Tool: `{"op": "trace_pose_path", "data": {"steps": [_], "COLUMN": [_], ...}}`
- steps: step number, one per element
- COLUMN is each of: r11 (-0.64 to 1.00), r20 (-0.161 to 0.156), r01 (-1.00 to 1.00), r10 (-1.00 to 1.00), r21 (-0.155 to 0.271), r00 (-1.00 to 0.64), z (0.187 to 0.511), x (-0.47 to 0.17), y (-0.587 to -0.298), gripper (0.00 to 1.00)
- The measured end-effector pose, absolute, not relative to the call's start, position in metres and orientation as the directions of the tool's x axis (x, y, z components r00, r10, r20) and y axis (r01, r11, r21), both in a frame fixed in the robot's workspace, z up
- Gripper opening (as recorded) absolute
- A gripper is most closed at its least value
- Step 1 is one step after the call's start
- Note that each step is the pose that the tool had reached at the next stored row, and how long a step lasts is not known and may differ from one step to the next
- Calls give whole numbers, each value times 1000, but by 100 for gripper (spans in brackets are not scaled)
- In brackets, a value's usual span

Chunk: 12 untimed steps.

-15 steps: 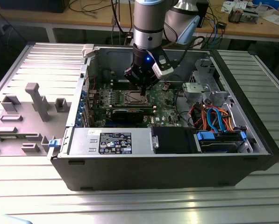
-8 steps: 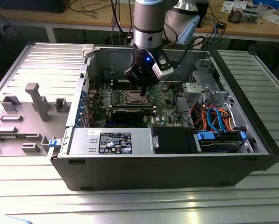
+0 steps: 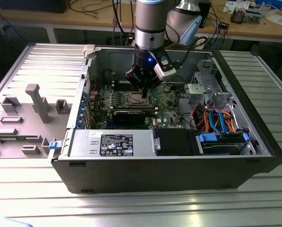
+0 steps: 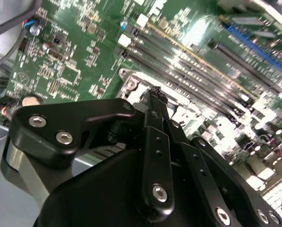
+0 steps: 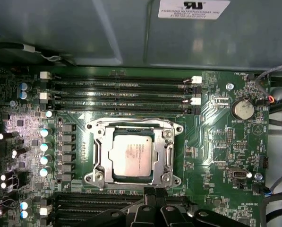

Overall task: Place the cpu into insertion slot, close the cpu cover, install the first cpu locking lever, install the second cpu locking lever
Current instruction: 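Install the second cpu locking lever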

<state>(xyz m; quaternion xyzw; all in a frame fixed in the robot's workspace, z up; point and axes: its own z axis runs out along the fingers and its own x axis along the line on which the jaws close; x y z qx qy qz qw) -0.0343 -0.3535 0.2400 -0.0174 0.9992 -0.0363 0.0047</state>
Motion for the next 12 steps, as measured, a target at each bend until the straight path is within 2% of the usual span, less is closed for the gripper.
{"op": "trace_pose_path", "data": {"steps": [12], "r11": [996], "r20": [0], "r01": [-61], "r10": [-61], "r21": [-70], "r00": [-998], "z": [234], "x": [-50], "y": [-365], "gripper": [11]}}
